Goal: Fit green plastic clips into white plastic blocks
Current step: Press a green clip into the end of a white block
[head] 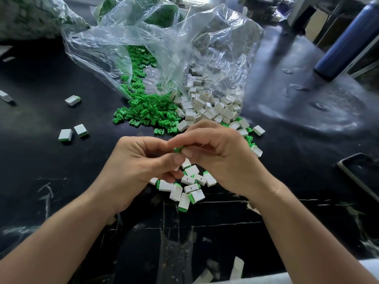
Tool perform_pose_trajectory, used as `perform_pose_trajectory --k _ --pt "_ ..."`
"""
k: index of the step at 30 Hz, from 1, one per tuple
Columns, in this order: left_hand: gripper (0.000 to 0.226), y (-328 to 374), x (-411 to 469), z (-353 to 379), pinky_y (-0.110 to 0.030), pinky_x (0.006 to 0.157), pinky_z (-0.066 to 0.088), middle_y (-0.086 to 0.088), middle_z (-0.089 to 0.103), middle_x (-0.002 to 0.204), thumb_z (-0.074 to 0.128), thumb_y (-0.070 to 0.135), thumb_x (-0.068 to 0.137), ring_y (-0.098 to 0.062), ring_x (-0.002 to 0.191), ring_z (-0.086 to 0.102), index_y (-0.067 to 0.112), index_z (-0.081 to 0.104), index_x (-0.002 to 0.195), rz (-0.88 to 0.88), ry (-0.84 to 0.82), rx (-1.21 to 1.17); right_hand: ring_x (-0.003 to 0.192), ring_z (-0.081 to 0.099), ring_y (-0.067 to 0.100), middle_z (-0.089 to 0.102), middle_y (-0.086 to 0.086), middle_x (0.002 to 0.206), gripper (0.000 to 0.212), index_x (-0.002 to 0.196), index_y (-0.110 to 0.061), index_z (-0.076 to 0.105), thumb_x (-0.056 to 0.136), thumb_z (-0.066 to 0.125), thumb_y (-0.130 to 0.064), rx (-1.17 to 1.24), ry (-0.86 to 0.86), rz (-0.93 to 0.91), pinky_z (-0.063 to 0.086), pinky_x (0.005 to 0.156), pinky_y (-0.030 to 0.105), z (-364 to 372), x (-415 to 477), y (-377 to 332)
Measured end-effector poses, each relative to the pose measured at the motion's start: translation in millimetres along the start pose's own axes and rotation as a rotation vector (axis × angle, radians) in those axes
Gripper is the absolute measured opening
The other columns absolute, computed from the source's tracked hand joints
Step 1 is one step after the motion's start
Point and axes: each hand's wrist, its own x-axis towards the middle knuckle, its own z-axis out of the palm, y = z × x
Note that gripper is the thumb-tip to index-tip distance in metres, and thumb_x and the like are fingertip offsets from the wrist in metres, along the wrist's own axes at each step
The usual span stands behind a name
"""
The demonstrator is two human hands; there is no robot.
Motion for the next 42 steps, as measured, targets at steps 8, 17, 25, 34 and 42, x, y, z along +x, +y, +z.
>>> perform_pose_trajectory --k 8,17,25,34,42 --pt "0.028 0 0 2 -0.019 0.049 0.051 -0.012 0.070 0.062 0.075 0.019 0.045 -0.018 0.053 0.067 0.014 0.076 0.072 -0.058 0.008 -0.049 0.075 0.063 0.004 0.063 -0.013 0.080 0.020 0.093 -0.012 0.072 0.075 0.068 -0.005 0.000 0.123 -0.035 0.054 0.070 0.022 2 1 6" --pt "0.026 0 -1 4 -0.020 0.050 0.052 -0.012 0.070 0.062 0.074 0.018 0.046 -0.019 0.055 0.068 0.013 0.075 0.072 -0.060 0.025 -0.085 0.066 0.062 -0.003 0.064 -0.016 0.071 0.023 0.082 -0.024 0.070 0.075 0.068 -0.002 0.131 0.125 0.009 0.048 0.065 0.014 4 0 3" --pt "0.026 -4 -2 4 -0.023 0.051 0.054 -0.014 0.069 0.062 0.073 0.020 0.048 -0.022 0.056 0.068 0.012 0.076 0.073 -0.010 0.069 -0.085 0.068 0.063 -0.001 0.063 -0.014 0.072 0.018 0.083 -0.011 0.072 0.074 0.070 0.004 0.112 0.149 0.015 0.049 0.064 0.013 7 0 3" --pt "0.022 -4 -4 3 -0.021 0.052 0.053 -0.004 0.071 0.064 0.082 0.020 0.051 -0.017 0.058 0.068 0.026 0.075 0.072 0.196 0.103 0.070 0.076 0.063 0.009 0.063 -0.002 0.083 0.007 0.090 -0.019 0.067 0.085 0.063 -0.017 0.168 0.065 0.153 0.055 0.073 0.026 3 -1 -7" --pt "0.019 -10 -4 1 -0.024 0.054 0.051 -0.004 0.069 0.074 0.077 0.025 0.062 -0.022 0.056 0.058 0.023 0.072 0.081 0.389 0.122 0.183 0.068 0.062 0.017 0.064 0.009 0.076 0.042 0.078 -0.008 0.064 0.070 0.051 -0.048 0.557 -0.274 0.526 0.054 0.066 0.025 4 -1 -8"
